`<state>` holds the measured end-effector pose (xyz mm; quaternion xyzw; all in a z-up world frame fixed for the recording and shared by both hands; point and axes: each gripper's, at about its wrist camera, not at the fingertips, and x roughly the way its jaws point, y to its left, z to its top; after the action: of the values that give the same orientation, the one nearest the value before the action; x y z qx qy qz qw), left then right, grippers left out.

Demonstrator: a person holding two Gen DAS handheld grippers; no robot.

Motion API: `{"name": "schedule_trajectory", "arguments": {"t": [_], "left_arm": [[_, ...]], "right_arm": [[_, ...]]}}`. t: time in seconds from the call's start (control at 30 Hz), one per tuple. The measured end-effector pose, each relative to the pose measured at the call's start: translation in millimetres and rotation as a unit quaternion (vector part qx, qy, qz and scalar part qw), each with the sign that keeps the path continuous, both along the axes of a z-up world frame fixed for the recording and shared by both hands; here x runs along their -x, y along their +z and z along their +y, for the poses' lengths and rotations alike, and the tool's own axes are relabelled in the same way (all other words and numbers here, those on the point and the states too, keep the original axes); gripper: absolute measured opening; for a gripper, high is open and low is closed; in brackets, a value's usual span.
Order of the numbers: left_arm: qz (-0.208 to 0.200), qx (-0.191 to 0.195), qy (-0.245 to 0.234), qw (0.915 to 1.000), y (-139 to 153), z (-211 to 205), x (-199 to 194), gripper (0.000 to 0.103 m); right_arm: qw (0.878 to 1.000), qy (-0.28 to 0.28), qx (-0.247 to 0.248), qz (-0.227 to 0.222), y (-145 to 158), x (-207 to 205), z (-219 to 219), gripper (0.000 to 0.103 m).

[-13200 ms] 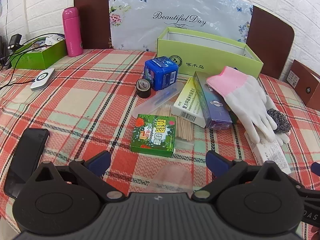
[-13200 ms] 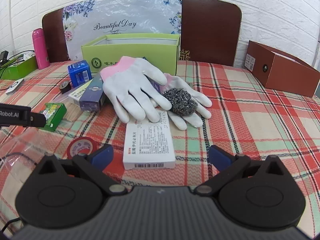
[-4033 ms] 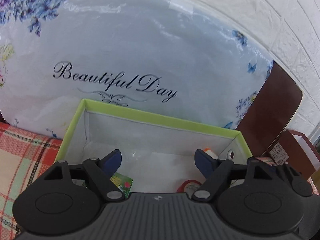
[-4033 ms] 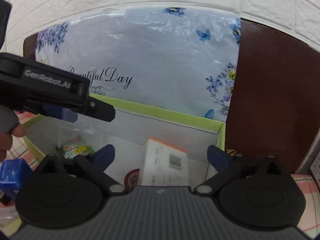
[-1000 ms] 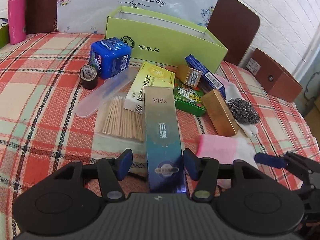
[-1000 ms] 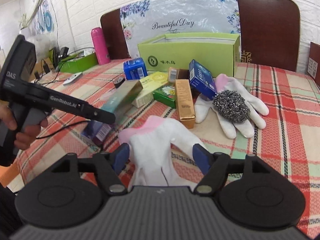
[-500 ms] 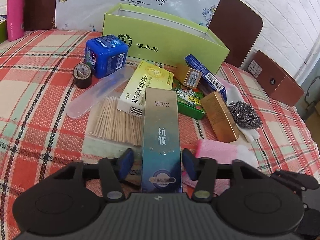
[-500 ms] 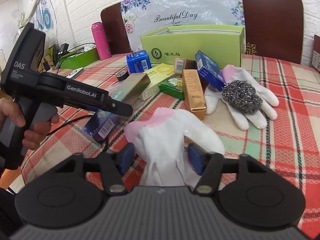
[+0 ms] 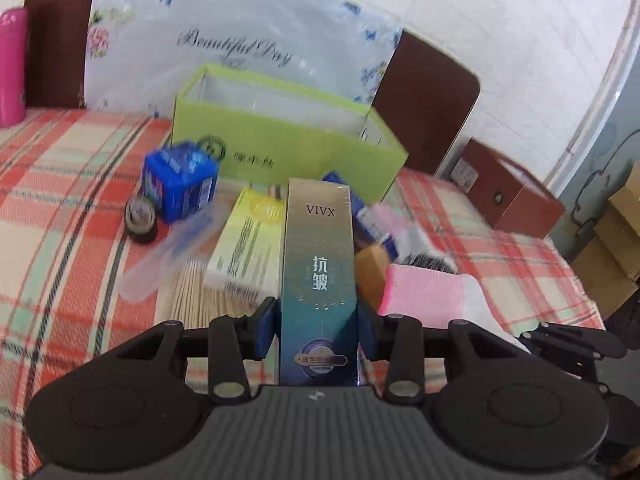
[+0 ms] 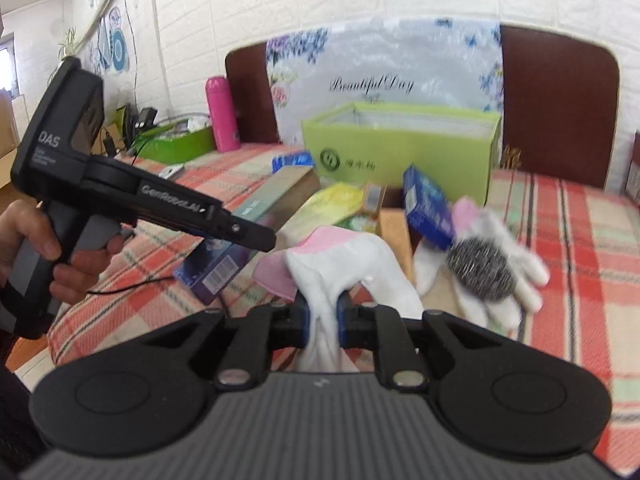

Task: Organize objects
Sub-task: 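Carry the VIVX box and glove into the green box and release both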

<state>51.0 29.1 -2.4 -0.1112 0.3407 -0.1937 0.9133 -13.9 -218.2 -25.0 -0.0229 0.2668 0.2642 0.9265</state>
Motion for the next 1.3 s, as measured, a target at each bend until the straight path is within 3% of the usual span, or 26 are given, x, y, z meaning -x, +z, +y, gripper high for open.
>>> {"name": "schedule_trajectory", "arguments": {"t": [0.33, 0.5, 0.77, 1.2, 1.23, 1.3], "left_arm": [[-0.083, 0.035, 0.008, 0.9959, 56, 0, -26, 0.043], [-0.099, 0.049, 0.017, 0.9938, 73, -5, -53, 0.043], [-0.117, 0.065, 0.038, 0.9902, 94, -11, -115, 0.043], [-0.078, 0.03, 0.039, 0.9957, 57, -27, -232, 0.043], [-0.08, 0.029, 0.039, 0.9956, 53, -28, -235, 0.045], [-0.084, 0.025, 0.044, 0.9952, 44, -28, -238, 0.062]], "right_arm": [[0.994, -0.073, -0.016, -0.081, 46, -52, -17, 0.012], [0.99, -0.079, -0.018, -0.115, 63, -83, -11, 0.012], [0.987, -0.085, -0.03, -0.13, 73, -147, 2, 0.012], [0.991, -0.086, -0.019, -0.1, 34, -262, 17, 0.012], [0.992, -0.085, -0.017, -0.097, 29, -268, 17, 0.012], [0.992, -0.083, -0.012, -0.09, 18, -279, 18, 0.016]]}}
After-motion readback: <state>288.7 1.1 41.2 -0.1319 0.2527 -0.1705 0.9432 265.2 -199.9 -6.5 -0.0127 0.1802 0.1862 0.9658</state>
